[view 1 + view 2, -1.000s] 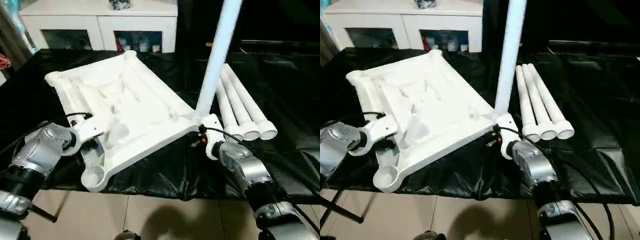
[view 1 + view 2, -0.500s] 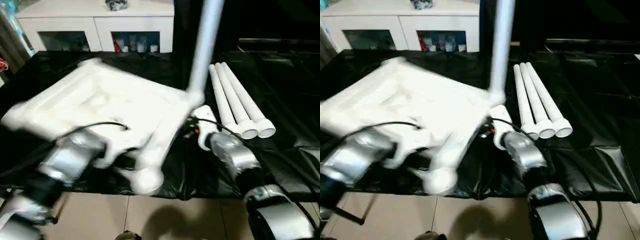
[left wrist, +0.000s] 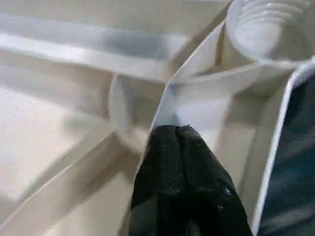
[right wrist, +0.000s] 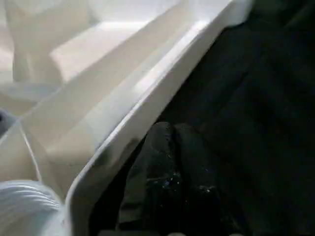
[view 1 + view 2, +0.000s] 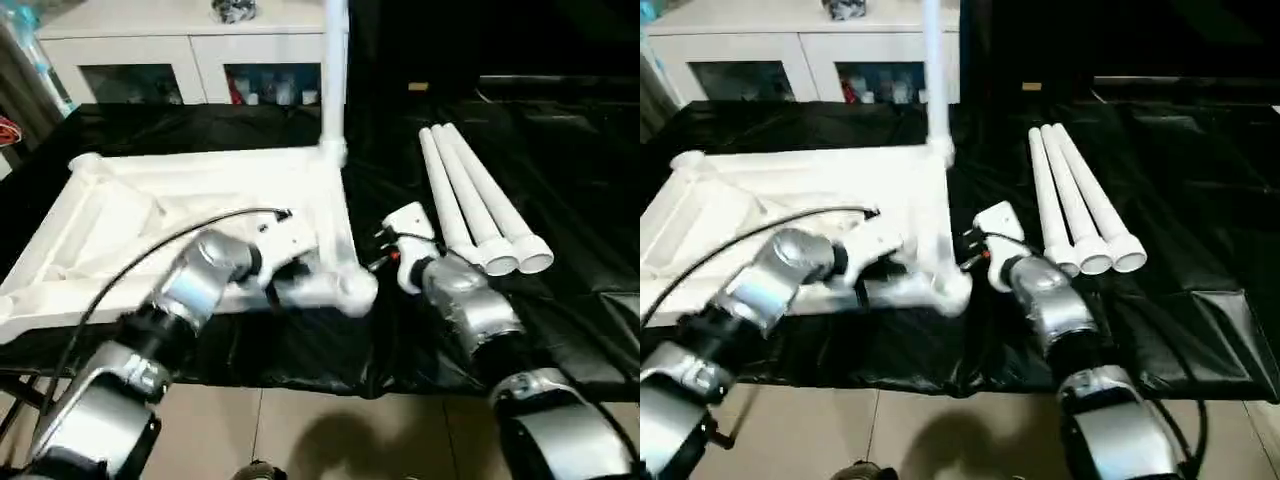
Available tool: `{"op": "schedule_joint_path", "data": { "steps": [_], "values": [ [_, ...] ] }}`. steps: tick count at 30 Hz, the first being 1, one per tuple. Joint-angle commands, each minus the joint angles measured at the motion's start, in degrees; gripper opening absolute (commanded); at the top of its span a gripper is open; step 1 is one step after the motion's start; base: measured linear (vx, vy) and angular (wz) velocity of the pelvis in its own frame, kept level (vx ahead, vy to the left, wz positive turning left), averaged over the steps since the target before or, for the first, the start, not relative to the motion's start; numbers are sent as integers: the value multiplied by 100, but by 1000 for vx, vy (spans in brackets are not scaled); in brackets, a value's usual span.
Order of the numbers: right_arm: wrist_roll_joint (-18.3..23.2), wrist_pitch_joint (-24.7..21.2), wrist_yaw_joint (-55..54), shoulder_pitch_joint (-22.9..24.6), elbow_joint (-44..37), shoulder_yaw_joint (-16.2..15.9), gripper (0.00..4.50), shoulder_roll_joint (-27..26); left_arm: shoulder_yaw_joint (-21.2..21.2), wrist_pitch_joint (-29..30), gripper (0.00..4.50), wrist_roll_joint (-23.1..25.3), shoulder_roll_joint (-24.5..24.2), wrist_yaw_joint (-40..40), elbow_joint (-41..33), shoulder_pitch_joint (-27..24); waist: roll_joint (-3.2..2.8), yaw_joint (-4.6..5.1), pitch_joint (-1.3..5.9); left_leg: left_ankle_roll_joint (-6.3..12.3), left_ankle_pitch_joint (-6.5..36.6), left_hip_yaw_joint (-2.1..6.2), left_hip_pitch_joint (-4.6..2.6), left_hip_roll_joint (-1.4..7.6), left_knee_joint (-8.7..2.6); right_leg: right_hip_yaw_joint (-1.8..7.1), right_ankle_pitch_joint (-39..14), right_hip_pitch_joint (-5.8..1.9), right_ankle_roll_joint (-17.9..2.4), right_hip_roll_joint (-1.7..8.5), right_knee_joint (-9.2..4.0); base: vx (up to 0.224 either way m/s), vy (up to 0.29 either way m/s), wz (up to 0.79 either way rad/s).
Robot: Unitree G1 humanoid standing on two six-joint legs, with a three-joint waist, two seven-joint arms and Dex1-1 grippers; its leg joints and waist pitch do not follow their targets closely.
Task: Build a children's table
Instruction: Rotate table base, then pick table leg
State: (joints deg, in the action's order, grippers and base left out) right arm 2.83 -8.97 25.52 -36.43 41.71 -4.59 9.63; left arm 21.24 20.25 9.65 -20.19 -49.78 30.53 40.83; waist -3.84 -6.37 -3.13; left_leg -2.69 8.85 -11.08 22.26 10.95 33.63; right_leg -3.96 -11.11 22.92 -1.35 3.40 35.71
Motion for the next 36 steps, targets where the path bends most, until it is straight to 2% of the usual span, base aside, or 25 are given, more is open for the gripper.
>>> {"op": "schedule_joint_path", "data": {
  "steps": [1,2,3,5,8,10,12,13,15,16,17,18,19,20,21,22,23,24,25,26,28,29,31,33,36],
  "values": [
    [93,-291,-296,157,-639,240,5,110,-180,-153,0,-4,3,239,84,36,-31,-30,460,54,1227,178,-119,206,-304,275,-689,-313,-1054,477,-439,0,0,0],
    [98,-465,-462,212,-855,349,5,132,-239,-259,0,-80,26,279,128,34,-28,-31,456,73,1175,176,-108,203,-304,279,-633,-314,-1052,472,-443,0,0,0],
    [97,-570,-557,246,-974,417,5,137,-270,-335,0,-129,40,295,159,31,-72,-41,465,71,1156,174,-117,195,-296,273,-605,-301,-1057,466,-440,0,0,0],
    [229,-889,-617,364,-1438,606,5,163,-538,-530,0,-429,107,324,-213,-152,-63,-40,459,71,1198,175,-109,193,-299,270,-630,-311,-1068,470,-450,0,0,0],
    [365,-1110,-761,434,-1831,810,5,198,-973,-581,0,-801,300,587,-688,-384,-67,-32,451,97,1243,172,-105,206,-300,263,-725,-298,-1098,479,-453,0,0,0],
    [368,-1232,-1030,409,-1925,963,42,206,-1218,-579,0,-929,482,900,-919,-522,-56,-29,443,98,1190,164,-97,202,-292,264,-829,-303,-1102,478,-456,0,0,0],
    [363,-1406,-1300,375,-2022,1140,50,222,-1444,-249,0,-1011,719,1331,-1147,-684,-41,-22,430,123,1186,147,-105,183,-287,264,-1117,-278,-994,462,-493,0,0,0],
    [353,-1430,-1349,362,-2029,1171,61,233,-1495,-235,0,-1033,771,1429,-1191,-723,8,-18,425,122,1174,143,-100,184,-290,266,-1195,-284,-955,464,-504,0,0,0],
    [311,-1477,-1470,273,-1959,1262,80,310,-1765,-100,0,-1106,1010,1966,-1304,-859,58,-17,426,151,1083,134,-87,173,-283,265,-1401,-285,-825,460,-518,0,0,0],
    [305,-1488,-1484,254,-1936,1273,85,324,-1787,-85,0,-1113,1032,2012,-1324,-880,44,-23,430,154,1043,142,-84,170,-280,260,-1406,-285,-812,462,-514,0,0,0],
    [298,-1529,-1492,227,-1908,1285,87,345,-1807,-49,21,-1129,1054,2049,-1361,-909,58,-19,432,169,1015,139,-80,167,-281,261,-1413,-282,-780,458,-522,0,0,0],
    [263,-1563,-1485,124,-1738,1274,104,411,-1760,72,41,-1167,1056,1955,-1509,-991,110,-8,432,206,972,129,-76,159,-279,263,-1421,-274,-737,446,-530,0,0,0],
    [263,-1576,-1486,106,-1716,1272,104,421,-1752,99,41,-1168,1056,1949,-1549,-1011,69,-16,441,223,923,136,-80,164,-272,263,-1432,-267,-741,460,-520,0,0,0],
    [264,-1607,-1489,65,-1668,1269,123,443,-1733,165,45,-1166,1056,1940,-1651,-1062,106,-8,439,237,903,124,-83,168,-268,267,-1410,-256,-731,450,-523,0,0,0],
    [259,-1617,-1479,-14,-1542,1262,128,483,-1627,178,55,-1190,1002,1756,-1832,-1137,80,-18,440,263,833,131,-76,173,-267,267,-1322,-253,-748,452,-505,0,0,0],
    [254,-1627,-1484,-47,-1495,1259,132,501,-1590,196,71,-1207,984,1680,-1913,-1168,113,-19,446,285,783,136,-66,176,-266,267,-1258,-265,-779,466,-485,0,0,0],
    [232,-1617,-1477,-194,-1245,1250,132,568,-1500,285,71,-1246,917,1523,-2132,-1241,95,-25,447,293,758,130,-72,183,-262,269,-1232,-251,-789,463,-486,0,0,0],
    [219,-1617,-1477,-294,-1072,1251,142,605,-1454,312,82,-1274,865,1426,-2257,-1282,111,-24,455,286,724,136,-74,192,-258,265,-1136,-253,-873,472,-453,0,0,0],
    [218,-1632,-1456,-405,-877,1255,165,638,-1378,333,88,-1254,779,1324,-2360,-1315,103,-29,445,288,728,116,-78,186,-246,269,-1090,-234,-896,453,-464,0,0,0],
    [222,-1647,-1434,-469,-760,1257,165,654,-1320,342,88,-1222,717,1259,-2409,-1331,130,-22,430,296,718,108,-60,178,-250,273,-1063,-244,-887,444,-470,0,0,0],
    [213,-1664,-1392,-722,-299,1275,188,716,-1108,475,122,-1138,520,1124,-2559,-1395,155,-35,431,299,709,114,-67,181,-251,272,-1098,-249,-908,465,-440,0,0,0],
    [213,-1664,-1392,-722,-299,1275,188,716,-1108,475,122,-1138,520,1124,-2559,-1395,133,-37,431,288,724,112,-77,183,-250,270,-1131,-239,-908,463,-447,0,0,0],
    [214,-1669,-1413,-908,9,1308,206,744,-1073,546,129,-1086,467,1129,-2596,-1394,137,-32,424,255,739,107,-82,186,-251,274,-1087,-236,-910,449,-446,0,0,0],
    [230,-1636,-1476,-1222,547,1380,222,750,-1059,654,161,-1028,367,1084,-2666,-1406,118,-21,429,212,777,115,-83,192,-248,269,-939,-245,-1028,459,-427,0,0,0],
    [201,-1578,-1494,-1449,1011,1361,248,756,-985,742,176,-1008,264,1066,-2769,-1453,131,-22,426,209,802,113,-69,180,-245,268,-930,-261,-1010,458,-421,0,0,0]
  ]
}}
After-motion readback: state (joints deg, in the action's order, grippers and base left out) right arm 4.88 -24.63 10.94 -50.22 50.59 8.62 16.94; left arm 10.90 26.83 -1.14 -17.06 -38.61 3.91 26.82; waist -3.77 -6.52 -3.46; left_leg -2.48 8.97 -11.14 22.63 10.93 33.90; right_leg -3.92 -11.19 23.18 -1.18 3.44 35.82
